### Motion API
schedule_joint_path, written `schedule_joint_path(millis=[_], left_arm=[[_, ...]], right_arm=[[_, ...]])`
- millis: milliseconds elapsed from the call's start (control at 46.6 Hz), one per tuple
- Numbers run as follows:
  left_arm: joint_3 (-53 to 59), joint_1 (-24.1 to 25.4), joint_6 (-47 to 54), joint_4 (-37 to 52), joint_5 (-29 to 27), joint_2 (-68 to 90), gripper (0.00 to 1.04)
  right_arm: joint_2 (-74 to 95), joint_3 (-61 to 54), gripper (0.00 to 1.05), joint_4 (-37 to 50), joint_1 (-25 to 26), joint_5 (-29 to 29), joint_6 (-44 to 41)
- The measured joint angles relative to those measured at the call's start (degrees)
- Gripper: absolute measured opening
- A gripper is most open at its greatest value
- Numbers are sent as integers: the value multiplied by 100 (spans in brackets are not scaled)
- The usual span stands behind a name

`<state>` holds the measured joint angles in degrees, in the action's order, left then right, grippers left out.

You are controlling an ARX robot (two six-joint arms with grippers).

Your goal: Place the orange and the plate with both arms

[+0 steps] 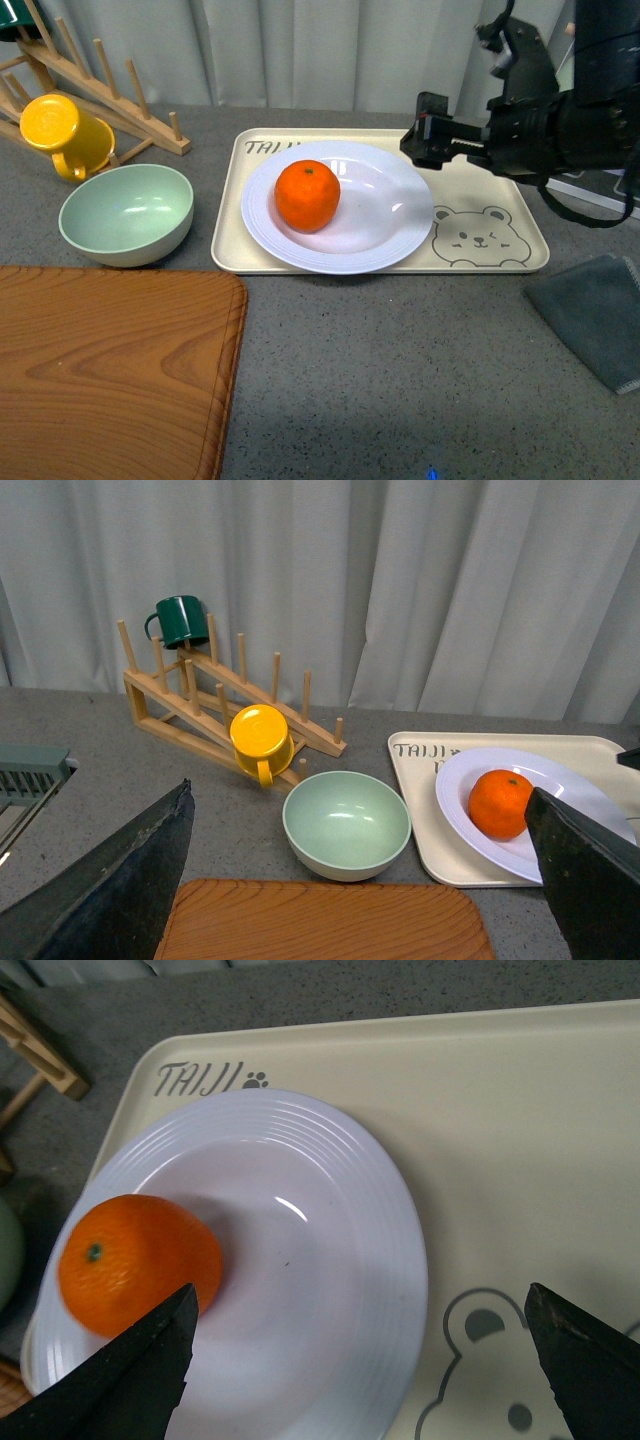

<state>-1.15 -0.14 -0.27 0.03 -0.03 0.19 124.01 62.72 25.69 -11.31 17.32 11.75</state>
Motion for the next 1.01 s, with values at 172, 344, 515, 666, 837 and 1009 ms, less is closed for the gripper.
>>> schedule_joint_path(millis=[172, 344, 515, 666, 837, 1009], left_arm=[[0, 0, 0, 0, 2, 0, 98], [0, 0, 0, 0, 2, 0, 98], [0, 0, 0, 0, -2, 2, 98], [0, 0, 0, 0, -9, -15, 98], [0, 0, 0, -2, 2, -2, 98], [0, 0, 0, -2, 0, 0, 98]], right_arm=[[-1193, -1023, 96, -435, 280, -103, 190], [-2481, -2221, 96, -798, 492, -396, 179], [-3595, -3661, 90, 337, 590, -1023, -179], [-3403, -4920, 67, 3858, 603, -2221, -861], [-4468, -5436, 33, 4500, 730, -2153, -1102], [-5825, -5724, 1, 3289, 1108, -1764, -1156]])
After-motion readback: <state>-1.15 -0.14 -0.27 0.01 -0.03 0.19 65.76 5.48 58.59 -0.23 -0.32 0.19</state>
